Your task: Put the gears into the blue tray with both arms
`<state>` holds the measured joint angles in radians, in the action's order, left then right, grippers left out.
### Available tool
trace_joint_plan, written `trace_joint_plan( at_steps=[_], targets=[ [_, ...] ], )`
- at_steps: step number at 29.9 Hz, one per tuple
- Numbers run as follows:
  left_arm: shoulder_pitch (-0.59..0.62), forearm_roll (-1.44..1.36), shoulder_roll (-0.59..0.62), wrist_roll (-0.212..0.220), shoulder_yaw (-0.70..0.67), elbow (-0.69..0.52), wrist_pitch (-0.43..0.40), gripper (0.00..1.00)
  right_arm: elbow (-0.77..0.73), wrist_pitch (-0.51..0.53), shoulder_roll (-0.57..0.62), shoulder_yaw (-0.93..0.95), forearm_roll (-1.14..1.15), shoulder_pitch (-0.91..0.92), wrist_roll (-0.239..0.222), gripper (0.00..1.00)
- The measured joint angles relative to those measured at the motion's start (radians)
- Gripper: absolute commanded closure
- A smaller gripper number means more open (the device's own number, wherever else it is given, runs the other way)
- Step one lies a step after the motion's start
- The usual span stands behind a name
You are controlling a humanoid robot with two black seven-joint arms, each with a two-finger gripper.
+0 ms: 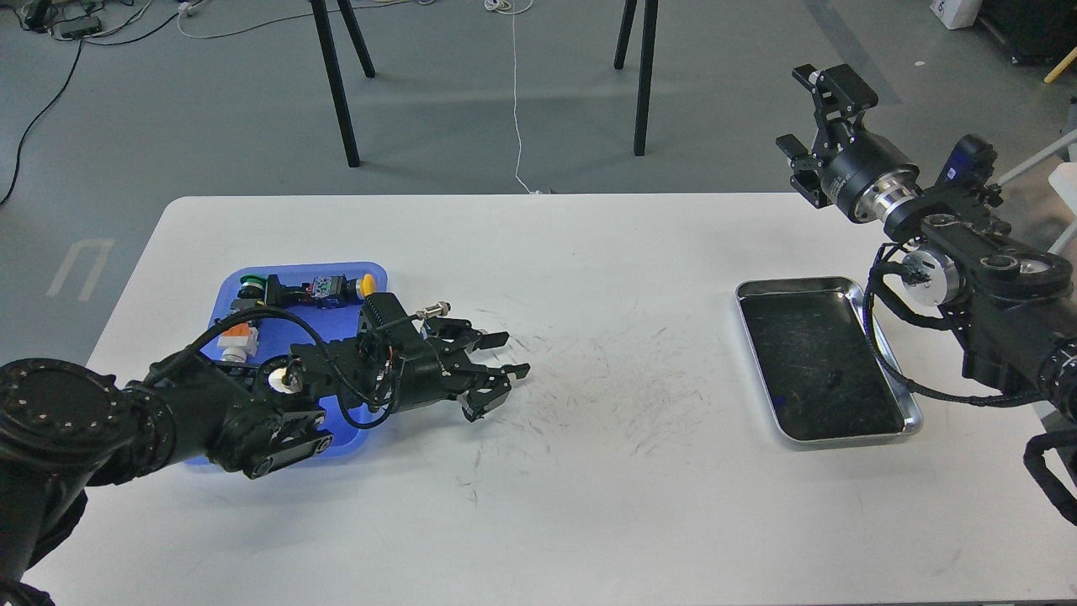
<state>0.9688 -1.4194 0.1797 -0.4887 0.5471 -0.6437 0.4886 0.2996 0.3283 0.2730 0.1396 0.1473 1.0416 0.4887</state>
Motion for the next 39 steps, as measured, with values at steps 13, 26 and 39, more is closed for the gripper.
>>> trace_joint_plan(
  at_steps=[13, 26, 39],
  targets=[
    [-0.004, 0.002, -0.001, 0.000, -0.012, -0.001, -0.013, 0.48, -0.002, 0.000, 0.000, 0.000, 0.002, 0.000, 0.000, 0.02],
    [-0.007, 0.021, 0.000, 0.000, -0.016, -0.001, -0.033, 0.48, -0.003, 0.000, -0.001, -0.026, -0.001, 0.003, 0.000, 0.02],
    [-0.010, 0.020, -0.009, 0.000, -0.018, -0.011, -0.036, 0.48, -0.004, 0.000, 0.000, -0.028, -0.002, 0.003, 0.000, 0.02]
  ],
)
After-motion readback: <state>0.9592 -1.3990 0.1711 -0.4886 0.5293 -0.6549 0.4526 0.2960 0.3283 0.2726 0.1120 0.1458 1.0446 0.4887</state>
